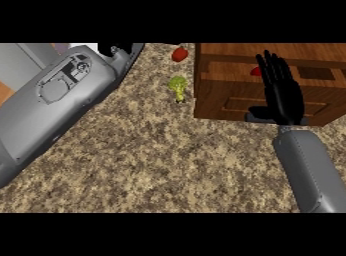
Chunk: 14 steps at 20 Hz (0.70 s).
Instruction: Pick up the can, place it into the drawer and close the drawer
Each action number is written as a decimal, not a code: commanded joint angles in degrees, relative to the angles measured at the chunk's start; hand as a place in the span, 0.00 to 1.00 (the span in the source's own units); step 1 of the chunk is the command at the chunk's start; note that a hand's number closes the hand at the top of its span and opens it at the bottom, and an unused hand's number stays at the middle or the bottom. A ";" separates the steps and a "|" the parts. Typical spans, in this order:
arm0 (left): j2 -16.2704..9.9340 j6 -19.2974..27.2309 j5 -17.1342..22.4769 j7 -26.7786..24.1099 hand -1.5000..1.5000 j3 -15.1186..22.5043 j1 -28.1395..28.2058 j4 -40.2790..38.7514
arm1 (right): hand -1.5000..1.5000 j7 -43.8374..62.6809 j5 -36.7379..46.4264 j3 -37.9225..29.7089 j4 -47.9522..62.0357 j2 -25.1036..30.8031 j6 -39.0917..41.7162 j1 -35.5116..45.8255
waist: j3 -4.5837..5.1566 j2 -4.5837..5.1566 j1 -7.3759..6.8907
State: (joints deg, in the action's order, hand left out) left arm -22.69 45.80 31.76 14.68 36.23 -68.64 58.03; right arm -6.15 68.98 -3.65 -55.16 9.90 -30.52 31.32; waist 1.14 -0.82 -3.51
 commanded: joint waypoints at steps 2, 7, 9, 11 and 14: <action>-2.48 0.23 -1.37 2.39 0.00 -0.37 1.76 3.85 | 0.00 -0.74 -0.25 -2.54 12.87 -1.98 -5.47 6.48 | -1.26 1.30 0.08; -5.26 -1.55 -1.42 1.61 0.00 -0.31 8.67 10.08 | 0.00 -0.55 0.17 -5.58 22.90 -0.67 -8.67 14.00 | -1.25 1.63 -1.16; -4.86 0.52 -2.70 3.37 0.00 0.20 8.77 10.96 | 0.00 0.85 0.89 -6.34 25.96 -1.46 -11.09 17.43 | -1.27 1.63 -0.76; -5.92 -1.64 -2.49 2.26 0.00 -1.02 9.49 10.71 | 0.00 0.26 0.61 -7.34 29.07 -0.24 -10.99 21.18 | -1.27 2.06 -0.79; -5.61 -0.38 -3.38 2.08 0.00 -0.20 12.78 14.05 | 0.00 1.27 1.78 -7.84 33.23 0.66 -12.07 24.89 | -1.26 2.18 -1.64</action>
State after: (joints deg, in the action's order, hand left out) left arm -27.78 45.53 29.09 16.95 35.98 -58.32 69.81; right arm -5.90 69.66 -10.72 -28.23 10.65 -41.07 50.57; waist 0.17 0.53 -4.01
